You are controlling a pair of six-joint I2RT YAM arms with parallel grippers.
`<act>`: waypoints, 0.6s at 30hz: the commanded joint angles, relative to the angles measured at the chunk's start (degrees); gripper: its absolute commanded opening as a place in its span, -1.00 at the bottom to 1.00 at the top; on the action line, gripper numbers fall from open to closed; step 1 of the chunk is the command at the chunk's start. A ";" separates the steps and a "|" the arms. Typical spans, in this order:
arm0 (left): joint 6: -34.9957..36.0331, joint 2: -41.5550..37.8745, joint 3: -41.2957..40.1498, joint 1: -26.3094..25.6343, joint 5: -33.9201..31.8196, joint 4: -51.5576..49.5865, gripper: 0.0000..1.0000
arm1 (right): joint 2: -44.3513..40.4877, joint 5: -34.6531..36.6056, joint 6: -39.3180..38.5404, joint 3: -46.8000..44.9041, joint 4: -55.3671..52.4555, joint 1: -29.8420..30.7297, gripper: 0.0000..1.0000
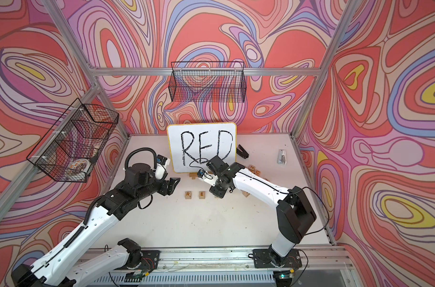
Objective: Assemble the uppercase word "red" with letter blocks
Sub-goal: Pick up the letter block from the center of the board.
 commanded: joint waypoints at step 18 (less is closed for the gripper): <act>1.04 -0.66 0.23 -0.25 -0.95 -0.86 0.57 | 11.36 -2.96 -17.15 6.20 -4.22 -3.40 -0.08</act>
